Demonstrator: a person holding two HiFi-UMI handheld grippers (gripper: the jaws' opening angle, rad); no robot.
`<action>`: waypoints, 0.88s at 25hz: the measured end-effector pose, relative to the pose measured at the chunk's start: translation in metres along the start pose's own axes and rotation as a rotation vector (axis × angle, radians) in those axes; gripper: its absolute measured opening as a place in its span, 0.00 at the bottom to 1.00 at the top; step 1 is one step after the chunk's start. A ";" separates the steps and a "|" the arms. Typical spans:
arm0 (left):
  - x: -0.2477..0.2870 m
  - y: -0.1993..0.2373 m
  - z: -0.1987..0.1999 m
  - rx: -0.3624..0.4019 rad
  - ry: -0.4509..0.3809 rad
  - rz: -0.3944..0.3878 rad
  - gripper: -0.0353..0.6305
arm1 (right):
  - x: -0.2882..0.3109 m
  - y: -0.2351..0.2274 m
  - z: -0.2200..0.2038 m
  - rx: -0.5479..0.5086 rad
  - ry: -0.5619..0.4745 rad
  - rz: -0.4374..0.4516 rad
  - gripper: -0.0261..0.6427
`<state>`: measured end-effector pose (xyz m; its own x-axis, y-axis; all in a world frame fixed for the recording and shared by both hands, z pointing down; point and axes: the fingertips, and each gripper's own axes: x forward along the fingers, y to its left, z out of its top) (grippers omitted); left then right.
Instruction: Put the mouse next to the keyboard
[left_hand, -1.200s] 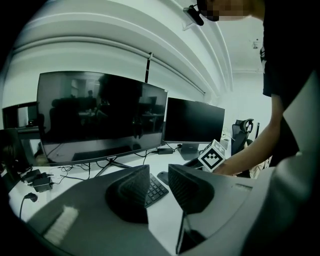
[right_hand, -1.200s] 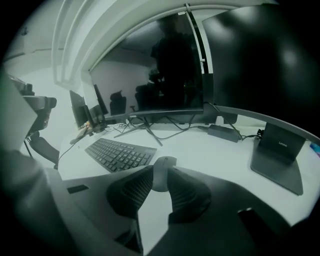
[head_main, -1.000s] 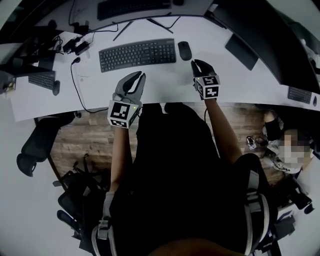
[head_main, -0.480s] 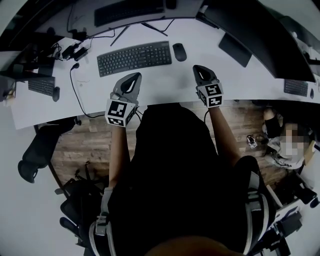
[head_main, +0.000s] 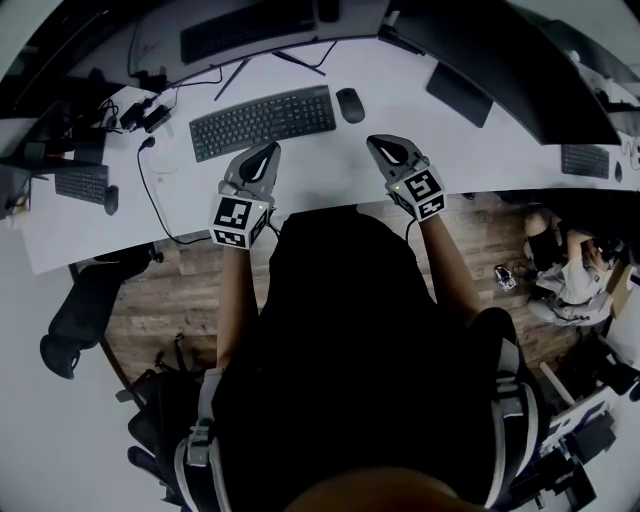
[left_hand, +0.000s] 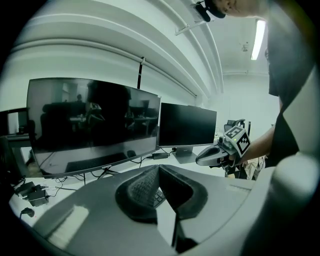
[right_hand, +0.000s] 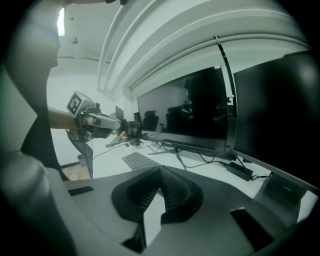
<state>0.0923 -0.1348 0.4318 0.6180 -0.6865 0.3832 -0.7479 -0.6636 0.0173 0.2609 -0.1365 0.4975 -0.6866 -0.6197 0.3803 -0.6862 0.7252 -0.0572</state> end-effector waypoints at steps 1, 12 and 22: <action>0.000 0.001 0.000 0.001 0.002 -0.003 0.05 | 0.000 0.003 0.005 -0.011 -0.011 0.018 0.04; 0.006 0.005 0.002 0.013 0.011 -0.025 0.05 | -0.003 0.003 0.022 -0.041 -0.034 0.023 0.04; 0.012 0.005 0.006 0.023 0.012 -0.037 0.05 | -0.002 -0.001 0.015 -0.035 -0.020 0.008 0.04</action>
<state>0.0978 -0.1479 0.4311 0.6422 -0.6578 0.3936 -0.7185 -0.6954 0.0101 0.2594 -0.1407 0.4826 -0.6972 -0.6193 0.3611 -0.6717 0.7403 -0.0274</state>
